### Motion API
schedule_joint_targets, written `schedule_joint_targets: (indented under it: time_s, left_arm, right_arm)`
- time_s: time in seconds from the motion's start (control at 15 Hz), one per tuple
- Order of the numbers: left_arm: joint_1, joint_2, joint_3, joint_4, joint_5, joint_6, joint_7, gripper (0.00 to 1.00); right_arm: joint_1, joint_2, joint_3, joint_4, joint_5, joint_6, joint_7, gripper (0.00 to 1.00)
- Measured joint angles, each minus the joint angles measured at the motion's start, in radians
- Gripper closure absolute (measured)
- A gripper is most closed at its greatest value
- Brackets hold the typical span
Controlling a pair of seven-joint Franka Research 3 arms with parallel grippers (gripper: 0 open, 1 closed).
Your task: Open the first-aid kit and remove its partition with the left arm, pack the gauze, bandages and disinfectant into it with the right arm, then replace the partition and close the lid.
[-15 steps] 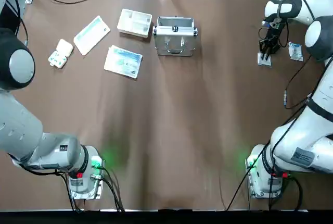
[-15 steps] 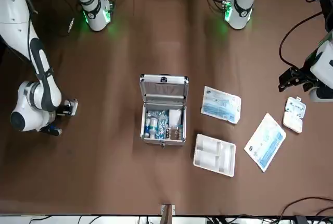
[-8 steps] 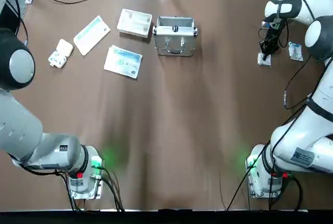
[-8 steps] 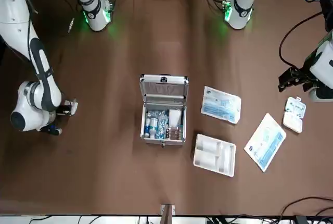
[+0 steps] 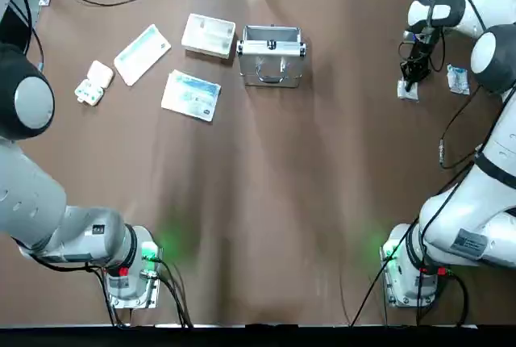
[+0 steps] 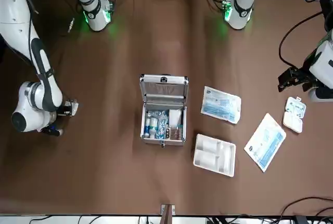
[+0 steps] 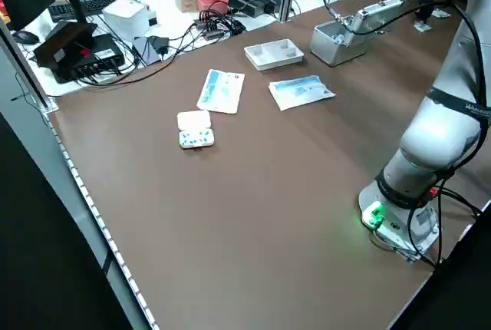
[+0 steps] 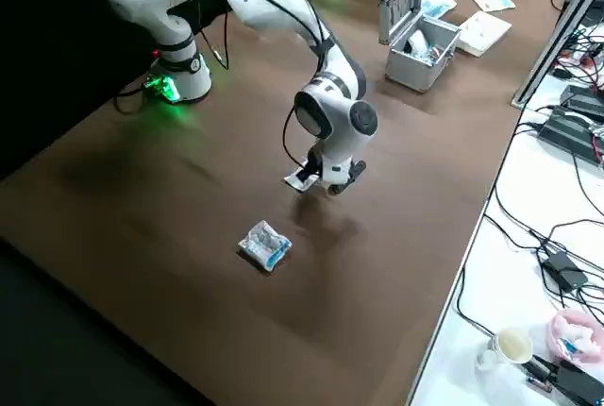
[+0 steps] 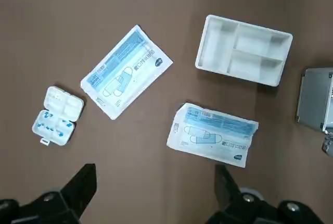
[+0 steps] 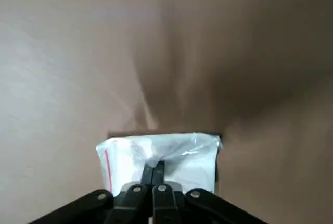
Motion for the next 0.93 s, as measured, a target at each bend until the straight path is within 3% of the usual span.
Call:
schedule_joint_targets:
  time_s: [0.4, 0.73, 0.93]
  left_arm:
    - [0.000, 0.000, 0.000, 0.000, 0.000, 0.000, 0.000, 0.00]
    - [0.000, 0.000, -0.001, -0.001, 0.000, 0.001, 0.000, 0.00]
    - [0.001, 0.000, -0.001, -0.001, 0.000, 0.001, 0.000, 0.00]
  right_arm:
    - [0.160, -0.002, 0.026, 0.139, 0.024, -0.046, 0.188, 0.99]
    - [0.277, -0.011, 0.052, 0.334, 0.175, -0.216, 0.393, 0.99]
    - [0.355, -0.012, 0.055, 0.409, 0.263, -0.228, 0.539, 0.99]
